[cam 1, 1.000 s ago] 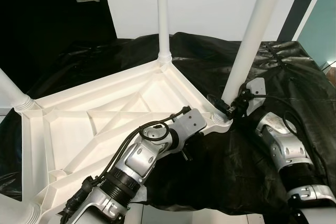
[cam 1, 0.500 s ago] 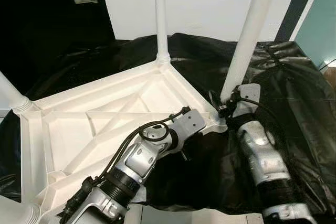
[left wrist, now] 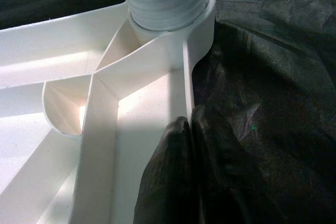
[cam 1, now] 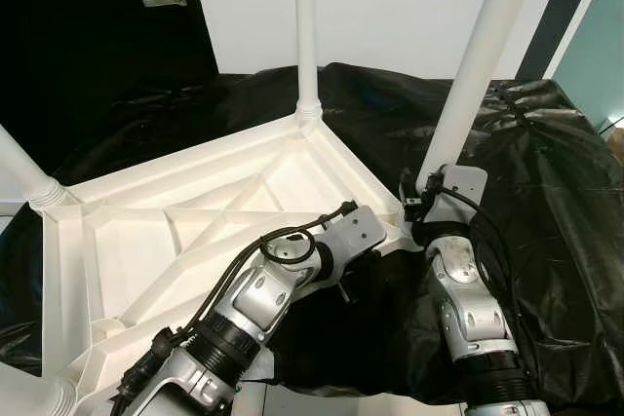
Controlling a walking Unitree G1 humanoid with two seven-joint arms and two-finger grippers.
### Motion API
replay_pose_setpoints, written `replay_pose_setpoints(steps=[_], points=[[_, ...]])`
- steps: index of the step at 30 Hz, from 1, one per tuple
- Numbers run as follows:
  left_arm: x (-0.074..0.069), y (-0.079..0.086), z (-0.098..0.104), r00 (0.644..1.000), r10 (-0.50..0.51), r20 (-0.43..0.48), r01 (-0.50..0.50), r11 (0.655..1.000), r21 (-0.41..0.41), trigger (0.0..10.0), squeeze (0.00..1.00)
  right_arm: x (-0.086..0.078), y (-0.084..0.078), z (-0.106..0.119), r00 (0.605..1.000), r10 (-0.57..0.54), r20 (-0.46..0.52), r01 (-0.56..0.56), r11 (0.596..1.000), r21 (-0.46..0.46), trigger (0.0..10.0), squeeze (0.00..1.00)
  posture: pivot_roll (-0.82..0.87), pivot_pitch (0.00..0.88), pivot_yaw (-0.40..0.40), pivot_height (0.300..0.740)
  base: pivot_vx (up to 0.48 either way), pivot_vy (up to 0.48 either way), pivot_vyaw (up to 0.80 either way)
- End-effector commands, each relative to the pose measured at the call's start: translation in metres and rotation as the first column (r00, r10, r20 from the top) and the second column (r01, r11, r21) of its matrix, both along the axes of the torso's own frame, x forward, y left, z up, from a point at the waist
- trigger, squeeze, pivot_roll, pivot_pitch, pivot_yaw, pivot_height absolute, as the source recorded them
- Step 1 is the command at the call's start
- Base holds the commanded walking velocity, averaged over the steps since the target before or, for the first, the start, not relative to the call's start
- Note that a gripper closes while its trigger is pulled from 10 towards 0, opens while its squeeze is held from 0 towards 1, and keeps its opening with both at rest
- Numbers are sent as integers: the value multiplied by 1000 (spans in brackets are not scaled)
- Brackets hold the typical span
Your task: Building children table
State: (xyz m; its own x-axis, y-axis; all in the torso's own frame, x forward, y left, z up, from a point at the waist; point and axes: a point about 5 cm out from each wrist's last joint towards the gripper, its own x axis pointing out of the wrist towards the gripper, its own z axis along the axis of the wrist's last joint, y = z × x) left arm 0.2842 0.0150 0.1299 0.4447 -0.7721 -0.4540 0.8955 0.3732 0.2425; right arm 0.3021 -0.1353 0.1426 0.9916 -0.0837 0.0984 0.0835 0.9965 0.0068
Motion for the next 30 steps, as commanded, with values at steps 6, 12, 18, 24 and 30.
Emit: replay_pose_setpoints(steps=[6, 12, 18, 24, 30], points=[[2, 4, 3, 1000, 16, 27, -16, 1000, 15, 10000, 0, -12, -4, -15, 995, 82, -54, -80, 996, 27, 10000, 1000, -78, 0, 23, 740, 0, 0, 0], [2, 5, 3, 999, 20, 27, -20, 1000, 11, 10000, 0, -19, -27, -4, 967, 253, 19, -254, 967, 16, 10000, 1000, -78, 0, 21, 740, 0, 0, 0], [3, 7, 3, 999, 23, 27, -24, 1000, 13, 10000, 0, -24, -48, -2, 931, 366, -1, -366, 930, -24, 10000, 1000, -76, 0, 23, 740, 0, 0, 0], [4, 8, 3, 999, 26, 27, -26, 1000, 14, 10000, 0, -19, -57, 3, 871, 489, -45, -491, 868, -71, 10000, 0, -77, 0, 28, 740, 0, 0, 0], [5, 7, 5, 999, 24, 29, -24, 1000, 16, 10000, 0, -5, -53, 4, 787, 607, -113, -617, 778, -119, 10000, 0, -75, 0, 38, 740, 0, 0, 0]])
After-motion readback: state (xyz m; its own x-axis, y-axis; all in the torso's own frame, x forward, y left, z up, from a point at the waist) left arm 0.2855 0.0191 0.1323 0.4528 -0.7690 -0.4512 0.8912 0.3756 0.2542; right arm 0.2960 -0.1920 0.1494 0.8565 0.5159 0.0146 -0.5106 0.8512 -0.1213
